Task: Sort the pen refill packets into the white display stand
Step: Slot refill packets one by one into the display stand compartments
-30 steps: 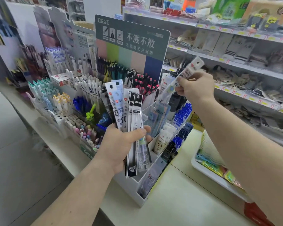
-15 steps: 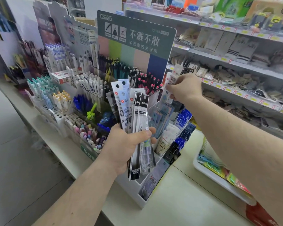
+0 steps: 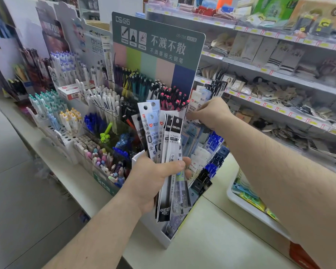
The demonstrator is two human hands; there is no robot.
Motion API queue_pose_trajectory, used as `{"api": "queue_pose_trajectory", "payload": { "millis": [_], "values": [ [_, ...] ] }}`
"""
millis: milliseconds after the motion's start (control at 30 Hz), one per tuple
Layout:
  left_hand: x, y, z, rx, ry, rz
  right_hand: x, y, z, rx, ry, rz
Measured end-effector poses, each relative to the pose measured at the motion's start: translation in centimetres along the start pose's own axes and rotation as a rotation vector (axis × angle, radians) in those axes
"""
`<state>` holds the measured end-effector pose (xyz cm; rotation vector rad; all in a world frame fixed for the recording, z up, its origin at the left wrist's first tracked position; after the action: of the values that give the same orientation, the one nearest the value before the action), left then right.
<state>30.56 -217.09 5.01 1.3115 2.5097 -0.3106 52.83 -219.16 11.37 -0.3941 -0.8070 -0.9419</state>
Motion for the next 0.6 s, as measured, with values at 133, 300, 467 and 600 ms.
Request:
{"api": "queue_pose_trajectory", "payload": {
  "millis": [133, 300, 467, 600],
  "values": [
    [-1.0, -0.3, 0.9, 0.122, -0.072, 0.084, 2.2, -4.6, -0.4, 0.025, 0.25, -0.117],
    [-3.0, -0.5, 2.3, 0.215, -0.102, 0.173, 1.8, -13.0, -3.6, -0.025, 0.466, 0.1],
    [-5.0, -0.3, 4.3, 0.238, -0.037, 0.271, -0.1, -16.0, -7.0, -0.087, 0.485, 0.2],
    [-5.7, -0.3, 5.2, 0.345, -0.139, 0.398, 0.9, -16.9, -9.1, -0.085, 0.615, 0.197]
  ]
}}
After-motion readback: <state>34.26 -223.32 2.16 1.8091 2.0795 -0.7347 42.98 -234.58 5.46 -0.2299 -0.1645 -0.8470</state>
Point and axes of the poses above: each hand's wrist, its own y-axis towards the middle knuckle, its own x-axis out of the back of the hand, z = x × y, the point moved 1 cm from there along y, towards the middle knuckle, and after that the axes turned 1 degree about x, right-handed, at the moved point
